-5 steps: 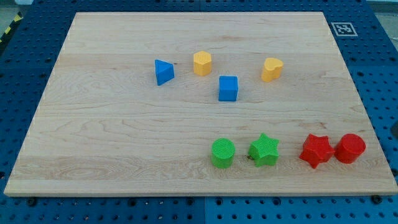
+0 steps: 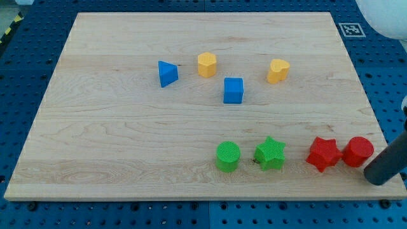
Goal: Push the red circle slightly towards up
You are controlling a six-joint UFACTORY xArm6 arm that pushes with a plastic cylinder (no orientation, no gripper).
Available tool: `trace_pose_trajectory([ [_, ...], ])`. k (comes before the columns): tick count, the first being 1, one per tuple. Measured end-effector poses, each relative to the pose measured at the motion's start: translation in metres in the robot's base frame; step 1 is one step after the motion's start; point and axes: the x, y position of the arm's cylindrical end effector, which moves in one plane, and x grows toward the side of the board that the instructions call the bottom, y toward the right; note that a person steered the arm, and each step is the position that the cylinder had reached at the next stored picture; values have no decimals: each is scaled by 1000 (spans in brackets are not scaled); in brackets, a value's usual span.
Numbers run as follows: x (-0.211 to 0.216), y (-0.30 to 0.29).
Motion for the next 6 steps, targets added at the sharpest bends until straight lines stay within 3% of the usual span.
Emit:
trace_pose_trajectory([
  [4, -63, -17],
  [6, -85, -76],
])
